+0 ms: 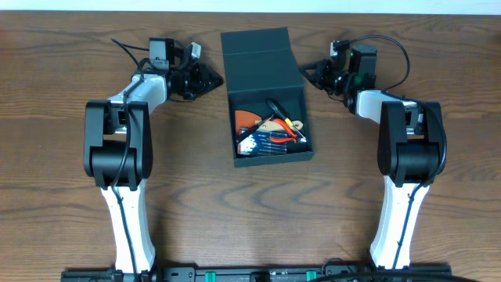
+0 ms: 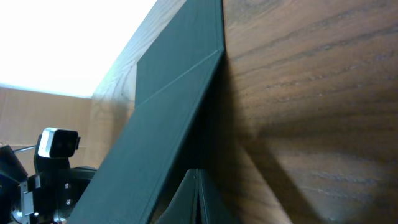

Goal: Pack container

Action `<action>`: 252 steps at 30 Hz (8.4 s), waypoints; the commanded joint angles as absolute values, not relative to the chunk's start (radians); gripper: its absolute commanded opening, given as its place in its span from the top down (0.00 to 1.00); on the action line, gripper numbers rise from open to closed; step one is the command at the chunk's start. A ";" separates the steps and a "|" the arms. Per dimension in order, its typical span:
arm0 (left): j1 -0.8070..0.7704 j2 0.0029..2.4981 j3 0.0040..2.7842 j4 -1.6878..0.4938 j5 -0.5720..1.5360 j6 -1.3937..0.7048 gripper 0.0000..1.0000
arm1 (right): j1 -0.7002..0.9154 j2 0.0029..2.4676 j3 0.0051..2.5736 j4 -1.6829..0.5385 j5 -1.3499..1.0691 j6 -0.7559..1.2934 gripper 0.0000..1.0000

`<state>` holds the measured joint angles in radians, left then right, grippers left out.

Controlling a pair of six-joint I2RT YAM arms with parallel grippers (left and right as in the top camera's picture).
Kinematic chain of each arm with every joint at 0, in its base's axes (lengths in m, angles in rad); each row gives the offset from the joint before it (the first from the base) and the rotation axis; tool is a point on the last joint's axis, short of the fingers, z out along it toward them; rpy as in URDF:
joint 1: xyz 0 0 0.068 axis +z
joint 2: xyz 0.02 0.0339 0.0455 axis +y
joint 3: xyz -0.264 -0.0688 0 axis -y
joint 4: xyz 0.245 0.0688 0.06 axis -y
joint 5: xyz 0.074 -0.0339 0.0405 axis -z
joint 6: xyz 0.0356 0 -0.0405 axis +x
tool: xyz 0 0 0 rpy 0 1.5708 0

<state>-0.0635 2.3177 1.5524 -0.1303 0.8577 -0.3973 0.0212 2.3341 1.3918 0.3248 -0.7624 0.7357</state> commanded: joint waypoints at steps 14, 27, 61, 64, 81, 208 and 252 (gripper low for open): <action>-0.112 2.328 1.552 -0.009 0.952 -0.453 0.94 | 0.070 2.352 1.394 0.405 -0.812 0.728 0.99; -0.104 2.214 1.552 0.294 1.093 -0.623 0.94 | 0.000 2.275 1.394 0.566 -1.052 0.977 0.99; -0.104 1.527 1.535 -1.040 0.608 0.118 0.94 | 0.190 1.470 1.393 -0.900 -0.370 0.228 0.99; -0.104 1.541 1.507 -1.066 0.608 0.162 0.94 | 0.206 1.488 1.392 -0.946 -0.368 0.209 0.99; -0.354 1.787 1.337 -0.855 0.432 0.321 0.94 | 0.263 1.896 1.392 -0.916 -0.363 0.179 0.99; -0.119 0.875 1.274 -1.339 -0.297 -0.091 0.02 | 0.001 0.064 0.134 -0.475 -0.015 -0.132 0.01; -0.014 0.287 0.511 -0.502 -0.274 -0.402 0.02 | 0.001 0.064 0.134 -0.475 -0.015 -0.132 0.01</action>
<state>-0.0425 0.3801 0.6350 -0.5510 -0.2703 -0.3447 -0.0109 0.0708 0.1474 -0.4736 -0.0254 -0.1211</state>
